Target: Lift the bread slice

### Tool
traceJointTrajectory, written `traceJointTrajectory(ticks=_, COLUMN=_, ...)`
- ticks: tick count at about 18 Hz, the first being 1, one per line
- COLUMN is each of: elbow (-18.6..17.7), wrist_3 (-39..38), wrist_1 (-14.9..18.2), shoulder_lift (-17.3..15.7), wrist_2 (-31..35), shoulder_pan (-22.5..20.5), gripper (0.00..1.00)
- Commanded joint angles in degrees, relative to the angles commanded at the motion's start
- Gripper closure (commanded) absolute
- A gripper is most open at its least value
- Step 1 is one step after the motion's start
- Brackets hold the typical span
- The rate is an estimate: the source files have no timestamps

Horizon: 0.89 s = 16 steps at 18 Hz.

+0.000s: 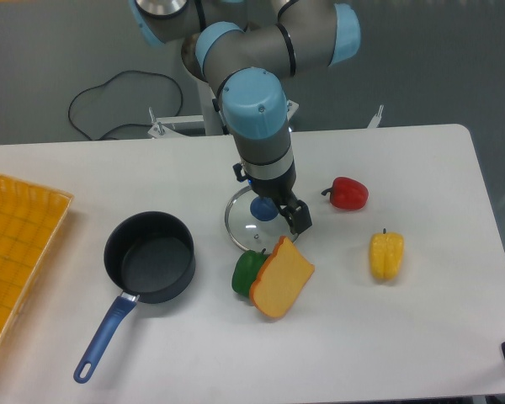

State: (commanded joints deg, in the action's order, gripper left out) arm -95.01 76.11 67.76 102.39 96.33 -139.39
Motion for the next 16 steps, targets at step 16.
traceJointTrajectory(ticks=16, elbow=-1.14, wrist_3=-11.40, wrist_1=-0.79, shoulder_lift=-0.09, wrist_2=-2.99, shoulder_pan=-0.27, gripper=0.00)
